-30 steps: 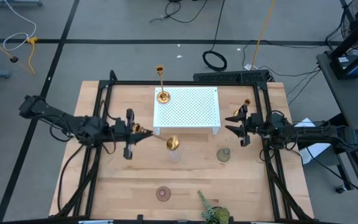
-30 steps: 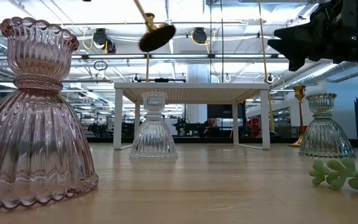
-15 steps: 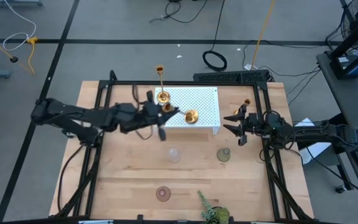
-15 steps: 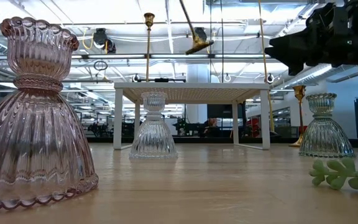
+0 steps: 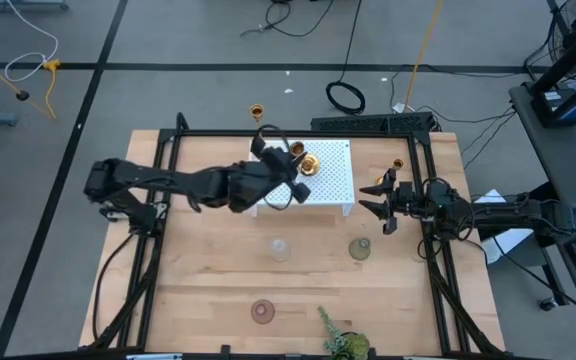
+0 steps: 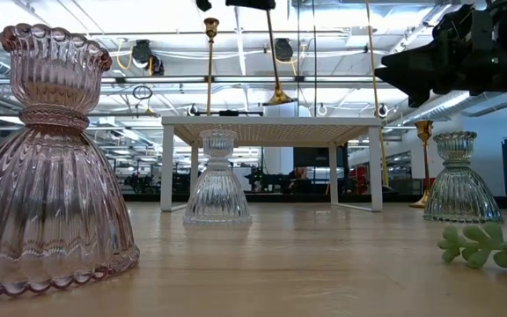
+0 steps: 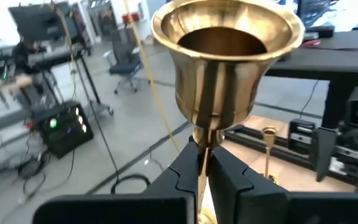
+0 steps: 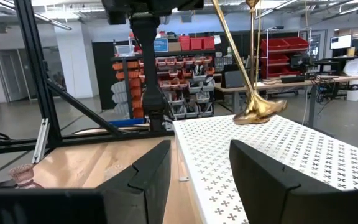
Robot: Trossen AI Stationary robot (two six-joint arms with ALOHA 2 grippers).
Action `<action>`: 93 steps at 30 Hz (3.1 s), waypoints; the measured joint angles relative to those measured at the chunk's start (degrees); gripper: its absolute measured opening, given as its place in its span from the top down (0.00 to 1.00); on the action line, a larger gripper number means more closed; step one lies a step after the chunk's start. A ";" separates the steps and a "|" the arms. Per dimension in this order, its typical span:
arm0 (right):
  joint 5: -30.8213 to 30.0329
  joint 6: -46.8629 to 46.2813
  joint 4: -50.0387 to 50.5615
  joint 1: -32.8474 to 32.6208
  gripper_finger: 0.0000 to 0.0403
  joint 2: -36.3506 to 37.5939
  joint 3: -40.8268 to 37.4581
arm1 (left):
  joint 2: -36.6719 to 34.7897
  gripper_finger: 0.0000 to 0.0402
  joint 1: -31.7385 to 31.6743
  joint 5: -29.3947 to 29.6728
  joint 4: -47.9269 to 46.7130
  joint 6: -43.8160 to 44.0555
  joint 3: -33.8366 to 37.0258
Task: Pick & Place candle stick holders
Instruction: Put the bottom gold candle holder on the shelf, then put the gold metal candle holder on the shelf
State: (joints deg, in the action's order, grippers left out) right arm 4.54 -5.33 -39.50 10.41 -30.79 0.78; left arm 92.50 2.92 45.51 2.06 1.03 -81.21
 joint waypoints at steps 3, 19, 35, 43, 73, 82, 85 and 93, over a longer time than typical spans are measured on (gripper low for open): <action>0.00 -0.01 0.57 0.00 0.61 0.00 0.00 | 0.37 0.96 -1.48 0.00 -4.03 4.14 -1.55; 0.05 -0.01 3.10 0.00 0.61 -0.07 0.01 | 2.01 0.96 -8.59 -3.47 -7.77 13.32 -1.39; 0.07 -0.01 3.95 0.00 0.61 -0.09 0.00 | 2.65 0.94 -10.77 -3.01 -8.39 14.55 -1.37; 0.07 -0.01 4.08 -0.02 0.61 -0.09 0.00 | 2.65 0.93 -10.84 -3.01 -8.43 14.50 -1.37; -0.04 0.03 3.75 -0.02 0.61 -0.11 0.00 | 2.67 0.79 -11.76 -4.61 -5.42 13.69 -1.31; -0.02 0.03 3.76 -0.01 0.61 -0.11 0.01 | 2.67 0.79 -12.28 -6.64 -4.54 13.70 -1.31; -0.02 0.03 3.78 -0.02 0.61 -0.11 0.00 | 2.67 0.79 -12.14 -6.62 -4.97 13.68 -1.31; 0.00 0.01 3.80 -0.02 0.61 -0.09 0.00 | 2.15 0.79 -9.79 -0.79 -5.14 9.01 -1.29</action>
State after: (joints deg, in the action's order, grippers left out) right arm 4.54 -5.32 -35.71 10.39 -30.87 0.78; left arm 94.65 -6.87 44.72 -3.08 10.03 -82.50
